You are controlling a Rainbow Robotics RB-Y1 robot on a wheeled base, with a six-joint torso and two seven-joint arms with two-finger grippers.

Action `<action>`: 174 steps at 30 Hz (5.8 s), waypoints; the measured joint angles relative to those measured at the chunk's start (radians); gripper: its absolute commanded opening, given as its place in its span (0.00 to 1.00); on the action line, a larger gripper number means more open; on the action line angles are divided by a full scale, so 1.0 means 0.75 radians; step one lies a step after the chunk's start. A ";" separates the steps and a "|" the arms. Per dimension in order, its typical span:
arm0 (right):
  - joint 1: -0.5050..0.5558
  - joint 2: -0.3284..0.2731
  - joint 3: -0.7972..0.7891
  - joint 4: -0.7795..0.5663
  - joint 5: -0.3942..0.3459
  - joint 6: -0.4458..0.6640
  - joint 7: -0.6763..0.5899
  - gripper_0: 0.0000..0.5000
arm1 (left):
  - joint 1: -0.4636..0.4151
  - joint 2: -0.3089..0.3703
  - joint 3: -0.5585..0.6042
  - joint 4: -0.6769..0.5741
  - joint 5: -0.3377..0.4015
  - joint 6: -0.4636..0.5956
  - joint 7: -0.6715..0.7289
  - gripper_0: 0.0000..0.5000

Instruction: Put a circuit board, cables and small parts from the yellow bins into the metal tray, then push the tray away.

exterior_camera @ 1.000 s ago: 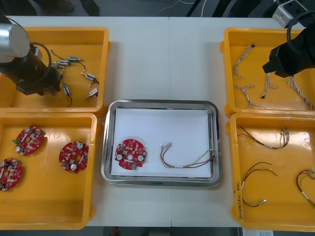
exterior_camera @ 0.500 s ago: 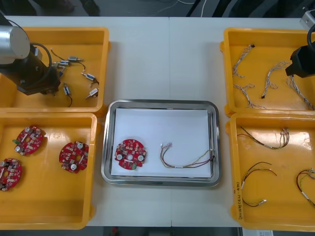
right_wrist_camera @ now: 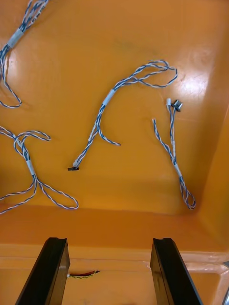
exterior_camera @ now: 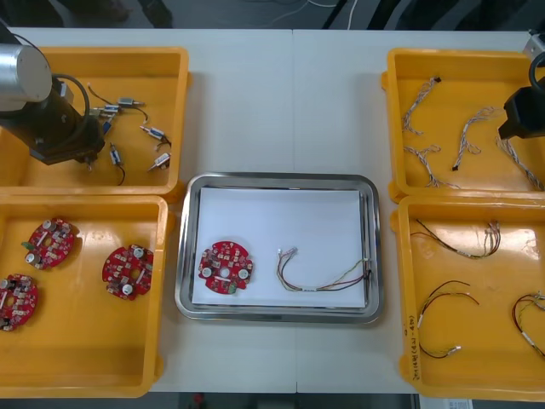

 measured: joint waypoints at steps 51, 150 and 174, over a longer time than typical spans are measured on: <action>-0.443 0.053 -0.035 1.127 0.156 -0.792 -0.286 1.00 | -0.007 0.163 0.195 -0.527 0.077 0.673 -0.002 0.00; -0.415 0.084 -0.034 0.762 0.197 -0.300 -0.376 0.00 | 0.071 0.213 0.131 -0.255 0.165 0.288 -0.002 0.97; -0.166 0.080 0.000 0.024 -0.123 -0.004 -0.350 0.00 | 0.071 0.211 -0.013 -0.194 0.208 0.236 -0.002 0.97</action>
